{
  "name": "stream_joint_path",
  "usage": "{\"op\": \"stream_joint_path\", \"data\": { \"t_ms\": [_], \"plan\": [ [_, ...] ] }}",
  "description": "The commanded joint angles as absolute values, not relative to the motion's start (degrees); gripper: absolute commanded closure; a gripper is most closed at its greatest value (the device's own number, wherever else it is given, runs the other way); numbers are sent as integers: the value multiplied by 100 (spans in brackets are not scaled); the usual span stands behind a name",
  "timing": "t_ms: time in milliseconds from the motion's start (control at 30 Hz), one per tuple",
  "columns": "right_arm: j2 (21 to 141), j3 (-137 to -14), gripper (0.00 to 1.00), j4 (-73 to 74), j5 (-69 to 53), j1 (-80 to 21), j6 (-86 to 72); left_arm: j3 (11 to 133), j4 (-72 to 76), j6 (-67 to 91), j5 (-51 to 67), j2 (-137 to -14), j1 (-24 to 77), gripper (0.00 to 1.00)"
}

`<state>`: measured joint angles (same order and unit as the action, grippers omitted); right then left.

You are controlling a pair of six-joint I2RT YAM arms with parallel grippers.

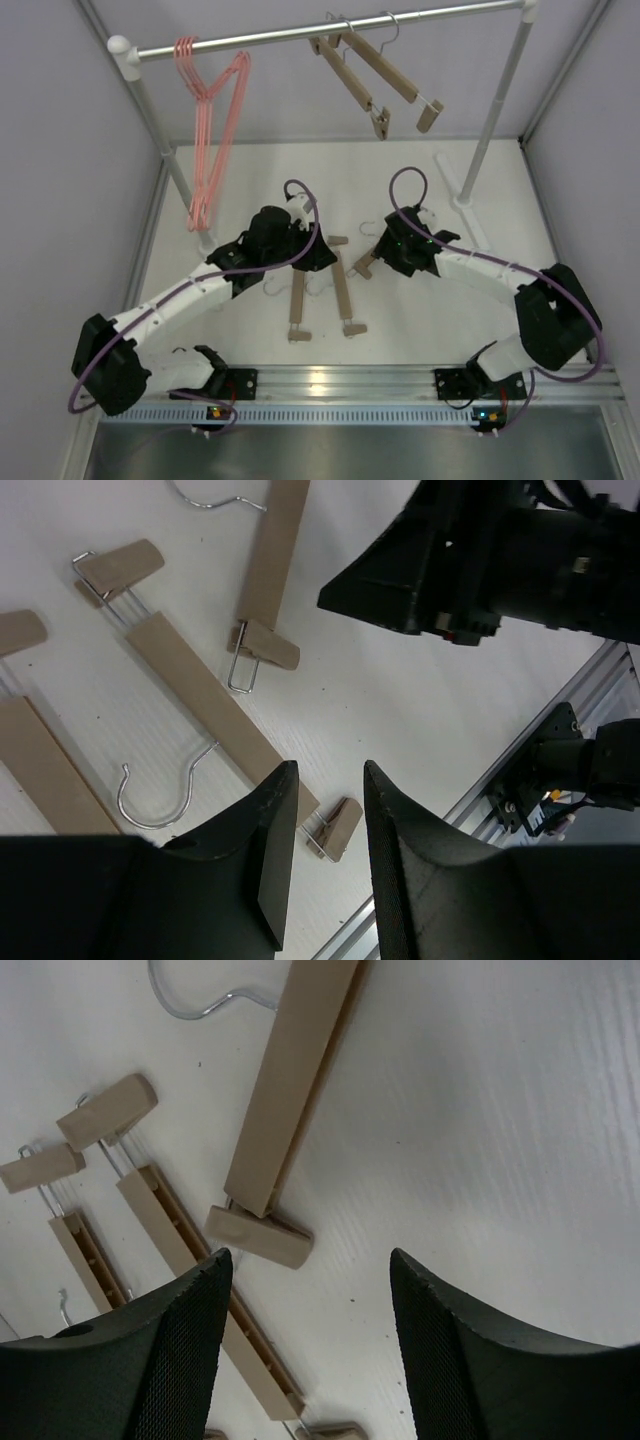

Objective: Organize the hangers

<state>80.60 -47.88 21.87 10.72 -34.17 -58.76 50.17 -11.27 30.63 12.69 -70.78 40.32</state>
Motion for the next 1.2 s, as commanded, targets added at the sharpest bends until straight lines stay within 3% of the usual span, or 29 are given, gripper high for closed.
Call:
{"op": "stream_joint_path", "data": {
  "t_ms": [0,367,1167],
  "plan": [
    [8619,-5510,39,1679,1591,-3691,-6170,5027,-1493,2865,1441,-6593,3903,62],
    [9896,-6530,40,1995,1960,-3867,-6574,4975,-1933,2646,1652,-6065,3586,62],
    [10433,-6583,44,2364,2232,-3929,-6934,4825,-1995,2549,1898,-6029,3331,62]
  ]
}}
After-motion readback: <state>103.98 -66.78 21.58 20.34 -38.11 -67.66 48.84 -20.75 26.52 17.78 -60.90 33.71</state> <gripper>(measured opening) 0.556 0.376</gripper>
